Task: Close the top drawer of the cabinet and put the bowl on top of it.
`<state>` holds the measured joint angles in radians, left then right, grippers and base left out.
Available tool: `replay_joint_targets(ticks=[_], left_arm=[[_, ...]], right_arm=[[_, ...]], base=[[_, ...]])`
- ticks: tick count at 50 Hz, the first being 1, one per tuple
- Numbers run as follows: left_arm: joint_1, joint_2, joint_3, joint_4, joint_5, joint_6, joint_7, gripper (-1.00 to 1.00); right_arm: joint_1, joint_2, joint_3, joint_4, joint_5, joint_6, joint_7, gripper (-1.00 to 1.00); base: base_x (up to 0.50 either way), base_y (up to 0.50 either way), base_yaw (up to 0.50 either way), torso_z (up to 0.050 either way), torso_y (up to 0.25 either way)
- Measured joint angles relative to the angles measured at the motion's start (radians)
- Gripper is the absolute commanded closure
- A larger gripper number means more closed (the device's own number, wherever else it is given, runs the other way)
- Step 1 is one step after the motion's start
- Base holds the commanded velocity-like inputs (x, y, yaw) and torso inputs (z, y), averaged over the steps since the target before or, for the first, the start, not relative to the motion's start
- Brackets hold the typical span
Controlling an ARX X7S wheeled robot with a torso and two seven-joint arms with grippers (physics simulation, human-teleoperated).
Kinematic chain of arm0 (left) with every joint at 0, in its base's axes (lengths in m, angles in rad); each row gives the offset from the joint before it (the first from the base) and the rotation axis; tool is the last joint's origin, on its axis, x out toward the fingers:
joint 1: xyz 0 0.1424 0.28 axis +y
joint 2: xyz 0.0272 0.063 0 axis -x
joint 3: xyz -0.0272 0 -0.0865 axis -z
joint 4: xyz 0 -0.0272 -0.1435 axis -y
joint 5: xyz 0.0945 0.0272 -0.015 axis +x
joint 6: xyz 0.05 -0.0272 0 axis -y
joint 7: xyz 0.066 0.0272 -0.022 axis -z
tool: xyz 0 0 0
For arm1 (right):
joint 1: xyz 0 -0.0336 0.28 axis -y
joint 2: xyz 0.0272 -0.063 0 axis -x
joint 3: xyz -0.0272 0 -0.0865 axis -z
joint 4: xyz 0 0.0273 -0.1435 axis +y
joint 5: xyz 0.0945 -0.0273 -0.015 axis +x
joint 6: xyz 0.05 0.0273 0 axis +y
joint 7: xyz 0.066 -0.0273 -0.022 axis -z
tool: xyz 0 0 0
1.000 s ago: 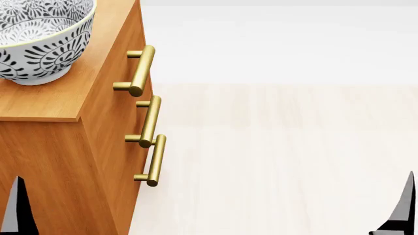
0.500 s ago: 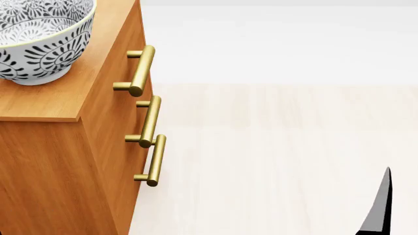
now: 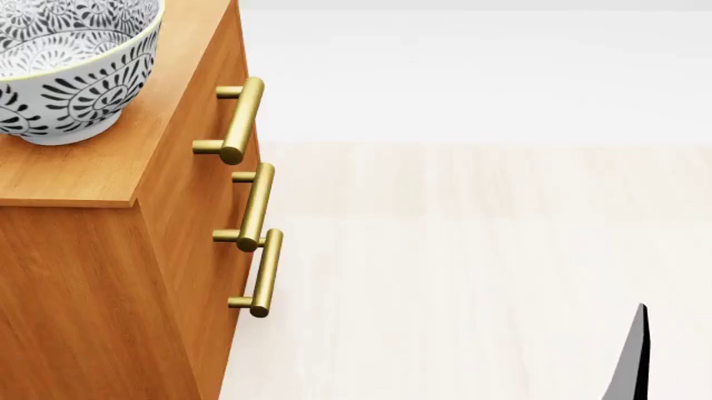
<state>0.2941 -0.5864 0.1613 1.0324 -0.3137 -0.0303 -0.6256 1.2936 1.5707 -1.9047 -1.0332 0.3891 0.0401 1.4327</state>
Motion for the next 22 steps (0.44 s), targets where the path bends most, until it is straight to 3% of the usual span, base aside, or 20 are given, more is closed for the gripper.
replay_joint_targets(ticks=[22], left_arm=[[0.003, -0.205, 0.112, 0.011, 0.027, 0.141, -0.218, -1.0]], right_arm=[[-0.012, 0.0, -0.006, -0.012, -0.041, -0.001, 0.019, -1.0]], base=[[0.0, 0.0, 0.0, 0.0, 0.0]])
